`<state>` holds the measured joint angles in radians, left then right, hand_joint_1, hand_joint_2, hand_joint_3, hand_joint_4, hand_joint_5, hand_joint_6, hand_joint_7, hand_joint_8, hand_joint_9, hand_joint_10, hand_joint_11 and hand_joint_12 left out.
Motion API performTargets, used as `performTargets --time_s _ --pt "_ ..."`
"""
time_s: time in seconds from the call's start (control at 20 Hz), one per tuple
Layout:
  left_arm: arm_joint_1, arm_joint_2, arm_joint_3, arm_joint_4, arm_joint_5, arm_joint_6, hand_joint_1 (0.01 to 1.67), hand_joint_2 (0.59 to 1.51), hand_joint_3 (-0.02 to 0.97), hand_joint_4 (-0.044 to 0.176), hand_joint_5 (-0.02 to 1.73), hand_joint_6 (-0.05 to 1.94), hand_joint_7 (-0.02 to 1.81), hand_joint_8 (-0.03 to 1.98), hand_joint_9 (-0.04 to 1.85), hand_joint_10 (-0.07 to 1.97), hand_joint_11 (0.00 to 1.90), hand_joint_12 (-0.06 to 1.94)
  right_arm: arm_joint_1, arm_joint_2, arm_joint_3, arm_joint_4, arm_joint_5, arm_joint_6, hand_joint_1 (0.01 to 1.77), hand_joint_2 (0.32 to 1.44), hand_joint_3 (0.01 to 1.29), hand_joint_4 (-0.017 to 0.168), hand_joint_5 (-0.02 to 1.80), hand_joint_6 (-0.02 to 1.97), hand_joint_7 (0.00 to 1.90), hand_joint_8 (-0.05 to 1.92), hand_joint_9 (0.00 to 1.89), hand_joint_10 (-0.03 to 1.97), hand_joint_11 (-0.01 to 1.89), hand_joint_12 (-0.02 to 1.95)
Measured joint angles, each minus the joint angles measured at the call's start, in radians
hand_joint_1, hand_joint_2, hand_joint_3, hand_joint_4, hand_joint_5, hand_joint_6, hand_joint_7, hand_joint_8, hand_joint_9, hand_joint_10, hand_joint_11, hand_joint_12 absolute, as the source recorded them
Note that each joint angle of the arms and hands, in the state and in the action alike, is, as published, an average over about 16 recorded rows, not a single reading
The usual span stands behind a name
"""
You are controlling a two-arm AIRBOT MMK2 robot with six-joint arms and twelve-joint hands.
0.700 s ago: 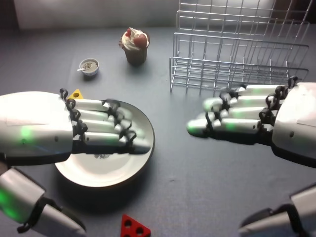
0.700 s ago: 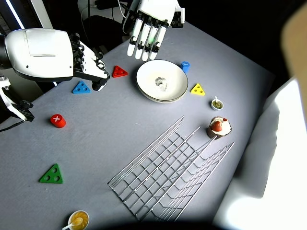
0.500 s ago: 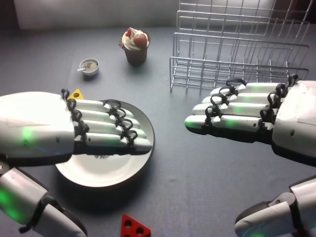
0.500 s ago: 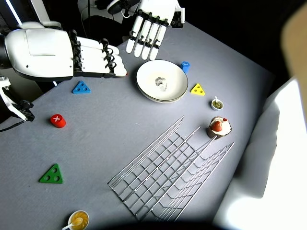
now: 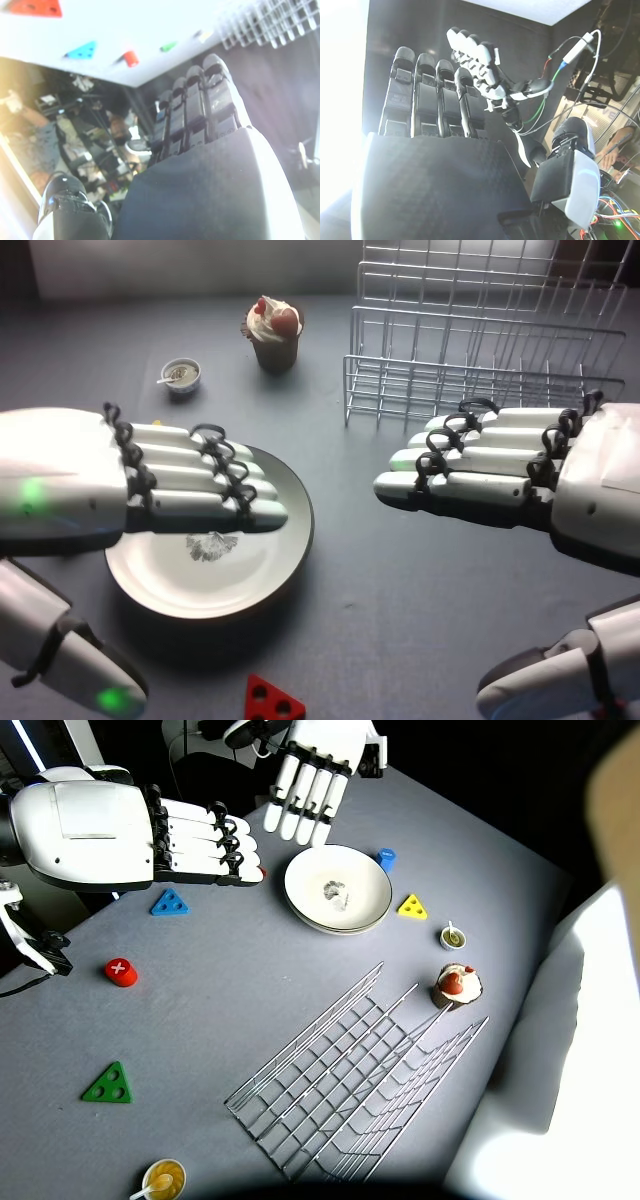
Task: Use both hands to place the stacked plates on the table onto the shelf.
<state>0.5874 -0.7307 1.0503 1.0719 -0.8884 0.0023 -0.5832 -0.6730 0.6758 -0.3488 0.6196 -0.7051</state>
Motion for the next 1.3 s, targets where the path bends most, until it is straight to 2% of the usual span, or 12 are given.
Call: performTargets --time_s 0.25,0.7,1.0,1.3 --pt "-0.002 -0.001 0.029 0.014 -0.032 0.0 0.04 0.895 -0.001 0.0 0.1 0.0 0.15 -0.01 0.14 0.0 0.12 0.08 0.032 0.028 -0.015 -0.022 -0.029 0.003 0.05 0.86 0.01 -0.003 0.18 0.02 0.2 0.0 0.22 0.01 0.21 0.05" --pt "0.001 -0.003 0.062 0.053 -0.075 0.0 0.04 0.9 -0.001 0.001 0.11 0.0 0.15 0.0 0.15 0.0 0.12 0.07 0.055 0.078 -0.064 -0.113 -0.076 0.005 0.05 0.86 0.01 0.0 0.17 0.02 0.21 0.0 0.23 0.01 0.21 0.04" --pt "0.009 -0.01 0.103 0.102 -0.092 0.0 0.03 0.899 -0.001 0.001 0.11 0.0 0.15 0.0 0.15 0.0 0.12 0.06 0.039 0.083 -0.076 -0.152 -0.06 0.002 0.04 0.87 0.01 0.0 0.16 0.02 0.2 0.0 0.22 0.01 0.21 0.03" --pt "0.031 -0.029 0.156 0.139 -0.098 0.0 0.03 0.902 -0.001 0.001 0.11 0.0 0.14 0.0 0.14 0.0 0.12 0.06 0.042 0.063 -0.057 -0.142 -0.032 -0.011 0.04 0.88 0.02 -0.002 0.16 0.02 0.21 0.0 0.22 0.01 0.22 0.03"
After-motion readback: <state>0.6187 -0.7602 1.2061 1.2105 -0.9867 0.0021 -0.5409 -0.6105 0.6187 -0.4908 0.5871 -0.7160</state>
